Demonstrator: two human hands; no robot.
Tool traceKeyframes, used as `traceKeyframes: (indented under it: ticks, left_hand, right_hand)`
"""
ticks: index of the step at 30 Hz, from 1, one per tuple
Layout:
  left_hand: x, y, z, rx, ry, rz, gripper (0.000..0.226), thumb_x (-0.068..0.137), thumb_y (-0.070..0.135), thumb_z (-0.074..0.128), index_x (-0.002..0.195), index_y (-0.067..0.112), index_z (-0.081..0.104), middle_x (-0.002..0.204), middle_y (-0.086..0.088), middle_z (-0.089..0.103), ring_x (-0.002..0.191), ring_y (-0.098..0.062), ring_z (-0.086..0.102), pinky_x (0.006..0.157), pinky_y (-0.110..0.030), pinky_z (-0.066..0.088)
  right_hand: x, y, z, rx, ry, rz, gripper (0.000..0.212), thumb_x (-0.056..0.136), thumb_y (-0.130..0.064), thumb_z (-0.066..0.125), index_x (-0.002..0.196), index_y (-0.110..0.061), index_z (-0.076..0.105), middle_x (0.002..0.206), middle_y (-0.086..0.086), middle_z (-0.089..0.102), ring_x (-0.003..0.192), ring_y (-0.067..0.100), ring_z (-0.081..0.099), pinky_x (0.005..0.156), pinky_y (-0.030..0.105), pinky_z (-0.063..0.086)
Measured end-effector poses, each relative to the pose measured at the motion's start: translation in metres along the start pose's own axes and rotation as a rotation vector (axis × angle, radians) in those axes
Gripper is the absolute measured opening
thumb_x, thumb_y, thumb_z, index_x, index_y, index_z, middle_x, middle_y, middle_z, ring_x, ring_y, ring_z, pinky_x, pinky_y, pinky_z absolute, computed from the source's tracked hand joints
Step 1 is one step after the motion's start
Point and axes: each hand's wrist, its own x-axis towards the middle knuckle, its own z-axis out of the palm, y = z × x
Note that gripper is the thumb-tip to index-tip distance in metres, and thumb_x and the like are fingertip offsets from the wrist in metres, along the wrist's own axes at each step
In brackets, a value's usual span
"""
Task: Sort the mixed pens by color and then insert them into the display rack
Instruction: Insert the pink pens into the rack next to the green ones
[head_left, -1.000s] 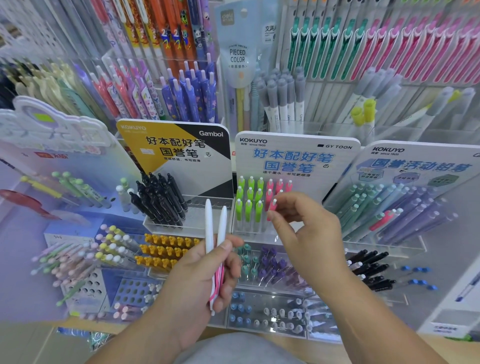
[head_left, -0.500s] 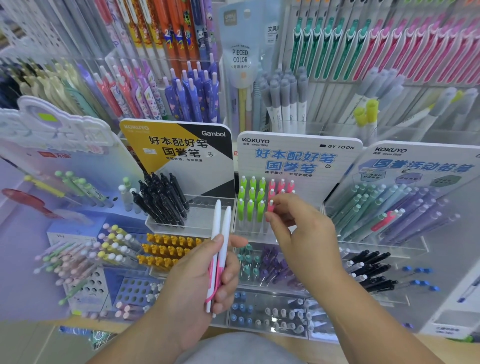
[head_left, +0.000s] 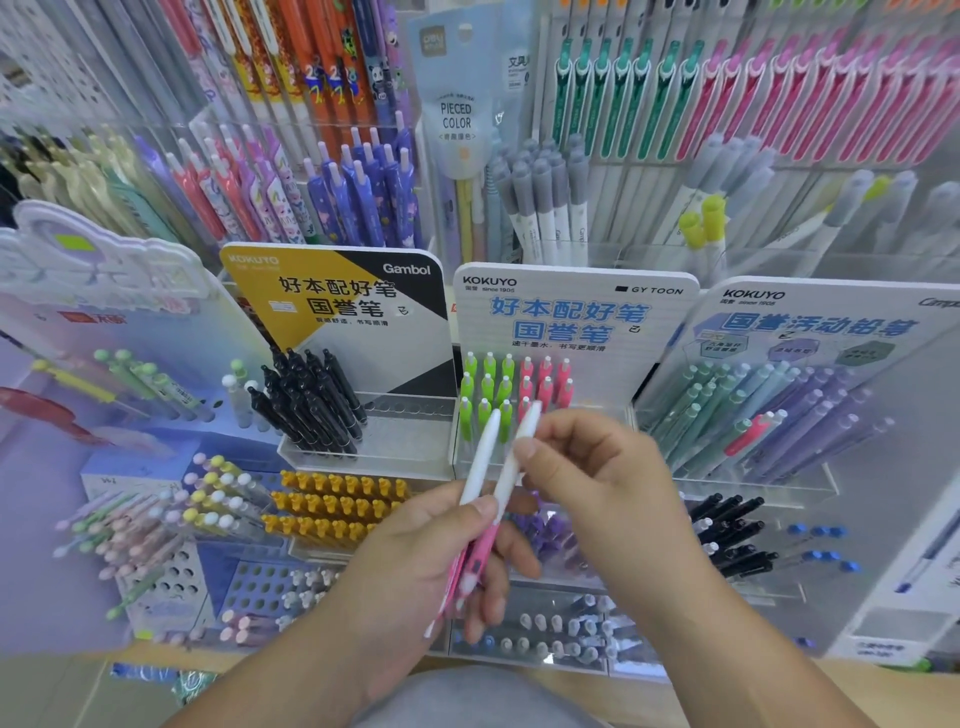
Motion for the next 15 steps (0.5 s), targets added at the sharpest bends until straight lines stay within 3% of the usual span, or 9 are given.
traceKeyframes:
  ticks: [3,6,10,15]
  left_hand:
    - [0.000,0.000,0.001,0.039,0.047,-0.004,0.030,0.085,0.029,0.058,0.105,0.009,0.070,0.080,-0.021,0.068,0.042,-0.017,0.043,0.037,-0.019,0.028]
    - [0.003,0.000,0.000,-0.011,0.132,0.014,0.031,0.078,0.021,0.063,0.103,0.003,0.065,0.073,-0.020,0.062,0.037,-0.012,0.032,0.036,-0.017,0.020]
    - [0.006,0.006,-0.004,-0.084,0.242,0.070,0.017,0.073,0.013,0.067,0.088,0.006,0.070,0.076,-0.018,0.063,0.037,-0.010,0.028,0.033,-0.017,0.021]
    - [0.007,0.016,-0.008,-0.114,0.315,0.160,0.005,0.072,0.011,0.068,0.076,0.009,0.070,0.074,-0.021,0.058,0.038,-0.010,0.028,0.032,-0.018,0.026]
  right_hand:
    - [0.005,-0.009,-0.014,0.023,0.103,-0.054,0.009,0.090,-0.003,0.066,0.084,-0.009,0.070,0.067,0.002,0.067,0.061,0.010,0.060,0.058,0.018,0.048]
    - [0.009,-0.014,-0.027,0.003,0.133,-0.072,0.016,0.086,0.005,0.066,0.078,-0.009,0.069,0.064,0.005,0.065,0.058,0.012,0.060,0.056,0.018,0.047]
    - [0.011,-0.019,-0.047,-0.080,-0.072,-0.020,0.013,0.069,0.002,0.069,0.073,-0.010,0.070,0.072,0.018,0.068,0.065,0.019,0.060,0.061,0.026,0.048]
    - [0.009,-0.022,-0.062,-0.265,-0.351,0.097,0.010,0.071,-0.016,0.080,0.080,-0.017,0.076,0.083,0.017,0.074,0.072,0.027,0.065,0.069,0.039,0.052]
